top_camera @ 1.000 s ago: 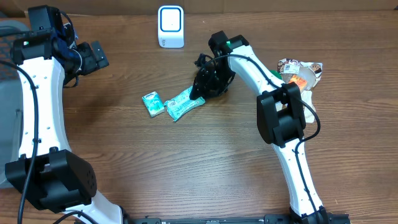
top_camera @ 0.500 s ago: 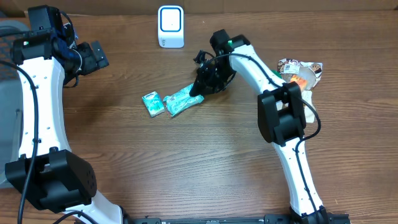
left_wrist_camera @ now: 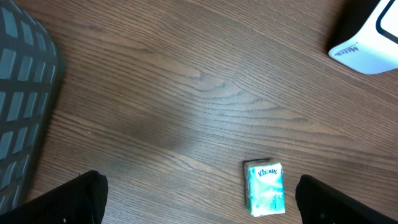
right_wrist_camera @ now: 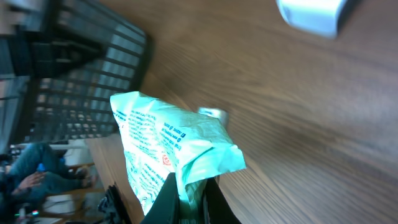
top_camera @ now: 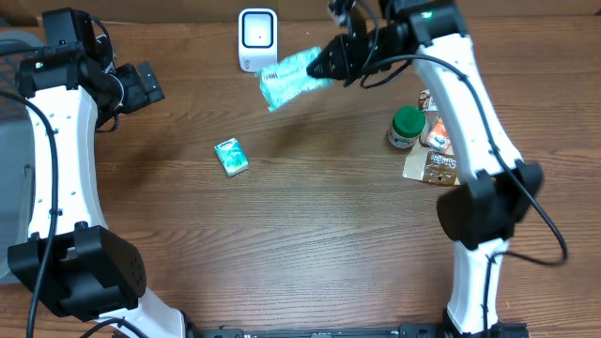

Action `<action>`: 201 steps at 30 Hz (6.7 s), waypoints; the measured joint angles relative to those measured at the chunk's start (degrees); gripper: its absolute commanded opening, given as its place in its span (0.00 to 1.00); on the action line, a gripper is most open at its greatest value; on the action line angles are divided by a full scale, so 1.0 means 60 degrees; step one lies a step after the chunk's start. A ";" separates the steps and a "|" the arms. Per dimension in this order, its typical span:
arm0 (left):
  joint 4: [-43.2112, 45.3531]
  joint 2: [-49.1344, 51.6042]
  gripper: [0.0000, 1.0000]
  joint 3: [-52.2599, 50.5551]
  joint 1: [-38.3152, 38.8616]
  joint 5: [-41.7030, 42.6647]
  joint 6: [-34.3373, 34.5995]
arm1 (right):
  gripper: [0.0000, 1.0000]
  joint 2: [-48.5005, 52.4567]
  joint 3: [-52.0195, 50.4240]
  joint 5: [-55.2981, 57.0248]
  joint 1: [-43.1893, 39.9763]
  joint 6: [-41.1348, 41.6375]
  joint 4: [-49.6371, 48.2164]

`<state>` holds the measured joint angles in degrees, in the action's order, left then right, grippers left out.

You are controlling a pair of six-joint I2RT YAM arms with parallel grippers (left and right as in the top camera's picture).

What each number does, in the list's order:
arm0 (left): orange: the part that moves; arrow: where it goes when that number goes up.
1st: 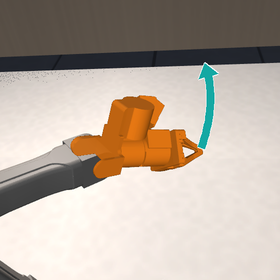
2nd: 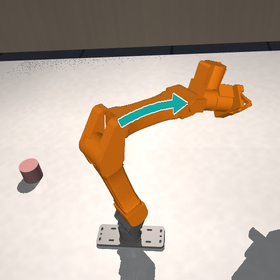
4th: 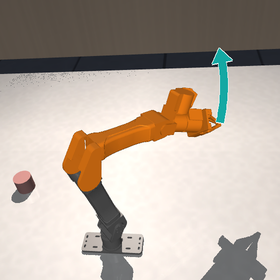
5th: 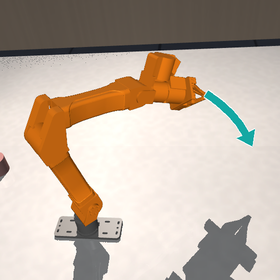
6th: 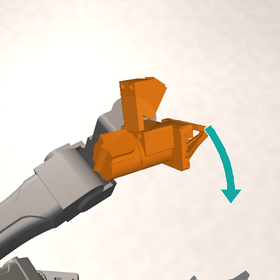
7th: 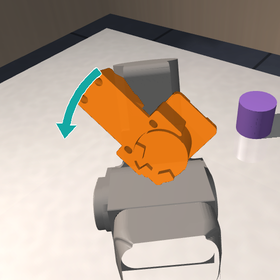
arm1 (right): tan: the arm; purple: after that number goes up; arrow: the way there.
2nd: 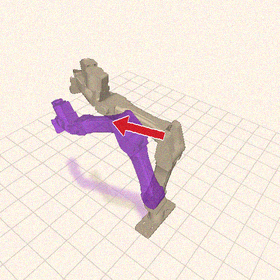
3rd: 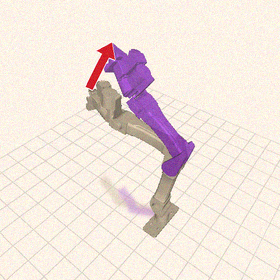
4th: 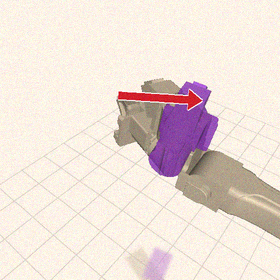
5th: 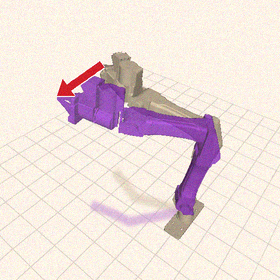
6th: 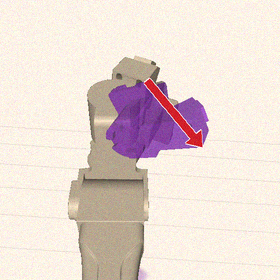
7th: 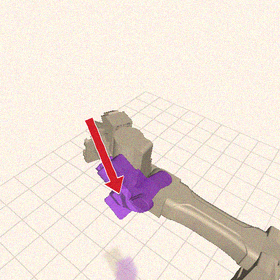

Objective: Scan the item barcode
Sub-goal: 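Lift the teal tissue pack toward the scanner, then hold the tissue pack against the scanner window with right gripper, then carry the tissue pack to the right side and release, then reach the right gripper down onto the Kleenex tissue pack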

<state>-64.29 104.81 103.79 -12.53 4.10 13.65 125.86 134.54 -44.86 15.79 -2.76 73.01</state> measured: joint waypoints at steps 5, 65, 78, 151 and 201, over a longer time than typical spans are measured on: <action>0.0000 0.0000 1.00 0.0000 0.0004 0.0000 0.0000 | 0.04 -0.0696 0.0080 -0.0066 0.0076 -0.0036 -0.0018; 0.0004 0.0000 1.00 -0.0007 0.0004 0.0000 0.0000 | 0.04 0.3042 -0.1089 0.6532 0.1570 -1.0593 -1.1839; 0.0000 0.0000 1.00 -0.0007 0.0004 0.0000 0.0000 | 0.04 0.2998 -0.1089 0.6400 0.1570 -1.0003 -1.1642; 0.0000 0.0000 0.99 -0.0007 0.0004 0.0004 0.0000 | 0.40 0.0288 -0.0437 0.4790 -0.2612 0.0317 0.1956; 0.0000 0.0000 0.99 -0.0007 0.0004 0.0004 0.0000 | 0.28 0.3730 -0.0444 0.3180 0.3781 0.2237 -0.2528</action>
<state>-64.29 104.81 103.74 -12.51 4.12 13.65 148.24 131.87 -25.78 38.48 10.66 57.84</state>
